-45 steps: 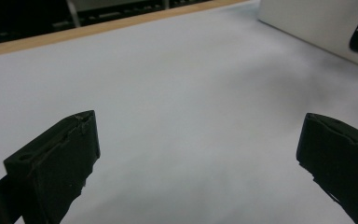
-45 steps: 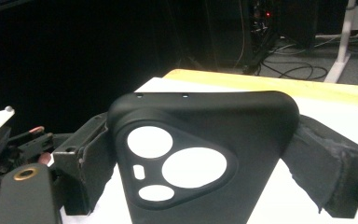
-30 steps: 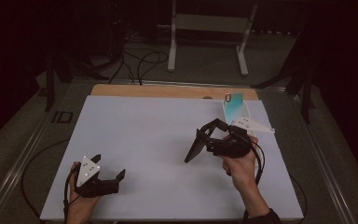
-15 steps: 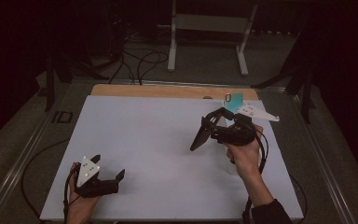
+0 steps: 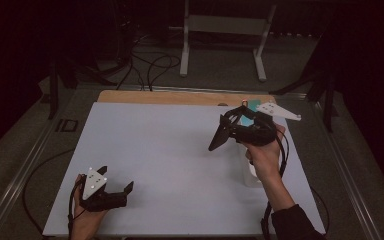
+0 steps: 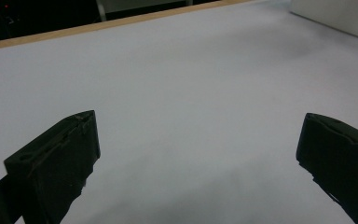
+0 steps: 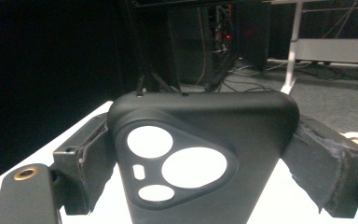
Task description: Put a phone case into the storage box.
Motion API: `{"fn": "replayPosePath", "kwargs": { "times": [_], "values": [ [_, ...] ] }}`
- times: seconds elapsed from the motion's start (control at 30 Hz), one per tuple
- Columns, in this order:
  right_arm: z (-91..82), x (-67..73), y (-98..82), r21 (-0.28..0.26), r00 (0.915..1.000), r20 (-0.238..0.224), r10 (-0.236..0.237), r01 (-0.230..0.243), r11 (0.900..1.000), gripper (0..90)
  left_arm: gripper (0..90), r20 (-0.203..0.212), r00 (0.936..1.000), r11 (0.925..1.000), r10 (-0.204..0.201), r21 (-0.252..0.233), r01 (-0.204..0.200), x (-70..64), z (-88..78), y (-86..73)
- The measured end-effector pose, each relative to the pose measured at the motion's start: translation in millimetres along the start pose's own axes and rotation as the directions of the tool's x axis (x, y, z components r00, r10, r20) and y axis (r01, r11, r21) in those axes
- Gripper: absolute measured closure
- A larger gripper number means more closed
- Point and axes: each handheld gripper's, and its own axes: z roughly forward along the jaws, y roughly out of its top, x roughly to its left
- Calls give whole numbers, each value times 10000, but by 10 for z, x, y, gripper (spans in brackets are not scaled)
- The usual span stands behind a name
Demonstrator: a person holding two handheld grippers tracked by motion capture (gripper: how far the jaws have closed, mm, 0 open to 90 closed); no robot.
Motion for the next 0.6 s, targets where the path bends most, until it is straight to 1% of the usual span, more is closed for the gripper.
{"fn": "replayPosePath", "kwargs": {
  "times": [0.37,0.5,0.6],
  "values": [
    [70,-137,93,-74,9989,431,-198,201,9998,142,0,-20,10000,10000,-63,-36,63,4,-2,0],
    [76,-205,142,-182,9978,644,-152,164,9997,142,0,-40,10000,10000,-88,-20,88,6,-4,-2],
    [99,-261,161,-165,9965,833,-105,119,9998,142,0,-47,10000,10000,-75,-31,75,7,-6,-1]
  ]
}}
